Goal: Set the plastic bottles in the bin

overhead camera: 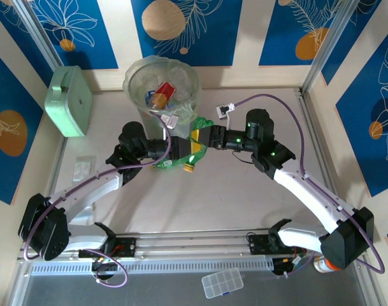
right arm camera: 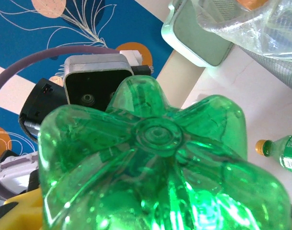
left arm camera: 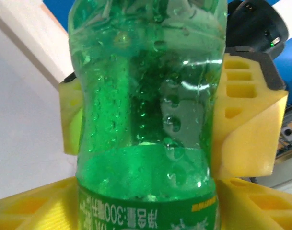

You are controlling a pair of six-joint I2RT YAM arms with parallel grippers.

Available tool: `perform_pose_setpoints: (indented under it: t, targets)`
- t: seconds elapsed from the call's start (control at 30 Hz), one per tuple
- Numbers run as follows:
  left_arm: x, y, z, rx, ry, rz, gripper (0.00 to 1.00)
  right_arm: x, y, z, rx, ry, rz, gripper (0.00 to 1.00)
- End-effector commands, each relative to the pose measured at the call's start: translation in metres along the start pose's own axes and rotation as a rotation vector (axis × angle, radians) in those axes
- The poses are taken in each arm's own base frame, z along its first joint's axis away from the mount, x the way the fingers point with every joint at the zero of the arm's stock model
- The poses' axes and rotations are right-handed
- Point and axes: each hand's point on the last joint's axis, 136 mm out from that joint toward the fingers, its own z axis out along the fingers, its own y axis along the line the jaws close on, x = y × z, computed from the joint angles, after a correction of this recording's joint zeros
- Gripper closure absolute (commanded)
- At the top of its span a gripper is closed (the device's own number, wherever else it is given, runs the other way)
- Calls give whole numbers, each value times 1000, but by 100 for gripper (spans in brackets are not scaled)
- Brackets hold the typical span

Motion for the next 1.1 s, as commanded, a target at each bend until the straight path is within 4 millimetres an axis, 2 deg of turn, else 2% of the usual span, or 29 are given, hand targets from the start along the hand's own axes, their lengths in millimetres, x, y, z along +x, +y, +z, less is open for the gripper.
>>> perform_pose_setpoints:
  t: [0.0, 0.17, 0.27, 0.37, 0.4, 0.47, 0.63, 0.8, 0.93, 1.07]
  targets:
    - [2, -17, 2, 81, 15, 34, 40, 4, 16, -4, -58, 11, -43, 52]
    - [1, -24, 1, 101, 14, 46, 48, 2, 14, -6, -34, -8, -53, 49]
    - [3, -23, 1, 95, 18, 44, 51, 2, 16, -7, -36, -7, -60, 44]
    - [3, -18, 1, 84, 21, 35, 51, 1, 17, -8, -28, -7, -69, 26]
    - [2, -17, 2, 82, 19, 35, 51, 0, 17, -10, -10, -15, -73, 17]
    - [1, -17, 2, 74, 17, 38, 52, -5, 15, -16, 37, -43, -93, 7]
    - [-8, -12, -2, -1, 6, 71, 55, -19, 17, -37, 138, -105, -153, 6]
    - [-28, 3, -21, -161, -61, 109, 57, -31, 15, -59, 235, -176, -184, 7]
    - [-52, 23, -44, -373, -93, 130, 57, -31, 17, -69, 230, -200, -210, 7]
    - [-92, 44, -87, -664, -181, 145, 57, -28, 15, -69, 226, -183, -219, 8]
